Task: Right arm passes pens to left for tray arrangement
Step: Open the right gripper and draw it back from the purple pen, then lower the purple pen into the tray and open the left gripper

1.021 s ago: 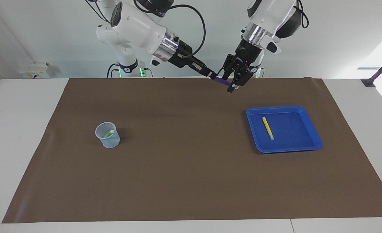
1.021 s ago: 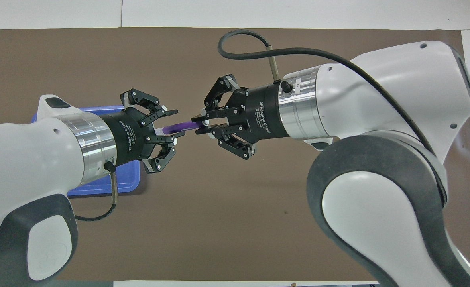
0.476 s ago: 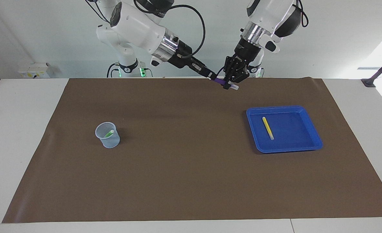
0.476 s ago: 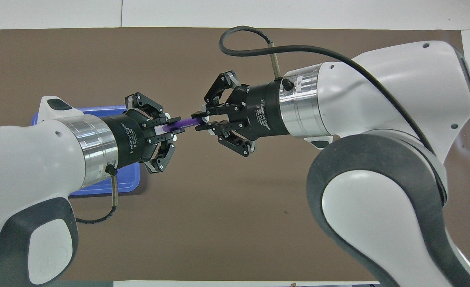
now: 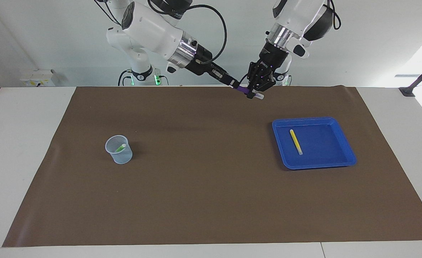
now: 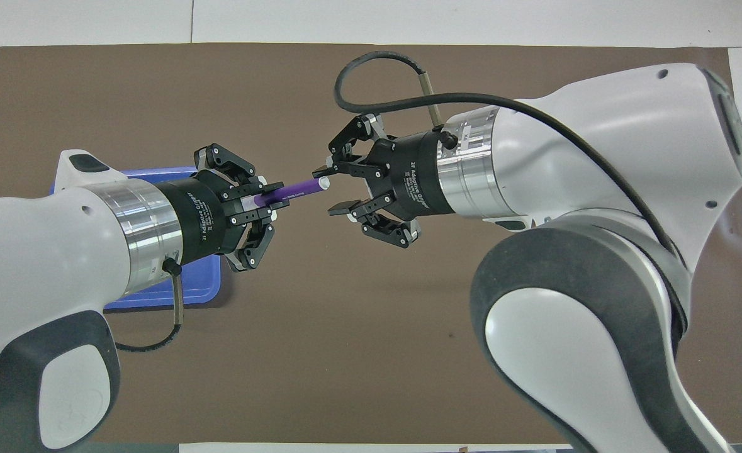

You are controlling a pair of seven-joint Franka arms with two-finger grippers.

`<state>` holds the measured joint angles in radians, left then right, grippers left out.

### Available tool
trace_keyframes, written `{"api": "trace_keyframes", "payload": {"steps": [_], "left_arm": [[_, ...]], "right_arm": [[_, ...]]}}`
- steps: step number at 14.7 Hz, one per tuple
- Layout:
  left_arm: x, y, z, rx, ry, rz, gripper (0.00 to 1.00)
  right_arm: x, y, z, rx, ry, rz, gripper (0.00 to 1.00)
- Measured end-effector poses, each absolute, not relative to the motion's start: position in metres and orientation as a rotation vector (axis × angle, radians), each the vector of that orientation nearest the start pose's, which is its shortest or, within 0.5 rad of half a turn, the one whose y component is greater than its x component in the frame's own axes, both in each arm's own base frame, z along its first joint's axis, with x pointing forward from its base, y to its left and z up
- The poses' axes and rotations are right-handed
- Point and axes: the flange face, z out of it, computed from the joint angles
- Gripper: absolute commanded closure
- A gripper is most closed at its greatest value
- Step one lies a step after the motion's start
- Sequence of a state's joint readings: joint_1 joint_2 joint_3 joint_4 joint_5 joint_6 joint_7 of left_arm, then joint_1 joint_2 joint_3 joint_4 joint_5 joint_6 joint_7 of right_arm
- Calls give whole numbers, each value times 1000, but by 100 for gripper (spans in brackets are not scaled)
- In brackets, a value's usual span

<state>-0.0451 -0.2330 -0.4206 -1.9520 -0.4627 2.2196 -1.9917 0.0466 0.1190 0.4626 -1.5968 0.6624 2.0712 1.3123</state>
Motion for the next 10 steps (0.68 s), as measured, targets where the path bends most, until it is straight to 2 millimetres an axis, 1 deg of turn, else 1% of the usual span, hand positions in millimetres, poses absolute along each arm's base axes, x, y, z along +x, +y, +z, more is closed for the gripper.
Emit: {"api": "trace_keyframes", "payload": {"steps": [2, 4, 6, 7, 8, 10], "left_arm": [[468, -262, 627, 1677, 1933, -183, 100], [478, -243, 628, 1685, 1918, -146, 100], [487, -224, 626, 1740, 1877, -104, 100], [491, -214, 623, 1799, 1842, -86, 100], [494, -203, 619, 1871, 1799, -70, 100], [503, -174, 610, 1992, 1722, -43, 100]], "right_arm": [[542, 316, 606, -2206, 1191, 332, 12], [543, 310, 600, -2283, 1191, 259, 12], [543, 299, 585, -2392, 1178, 177, 12], [543, 288, 575, -2443, 1156, 145, 12], [544, 273, 563, -2494, 1124, 122, 12], [546, 231, 540, -2613, 1021, 109, 13]]}}
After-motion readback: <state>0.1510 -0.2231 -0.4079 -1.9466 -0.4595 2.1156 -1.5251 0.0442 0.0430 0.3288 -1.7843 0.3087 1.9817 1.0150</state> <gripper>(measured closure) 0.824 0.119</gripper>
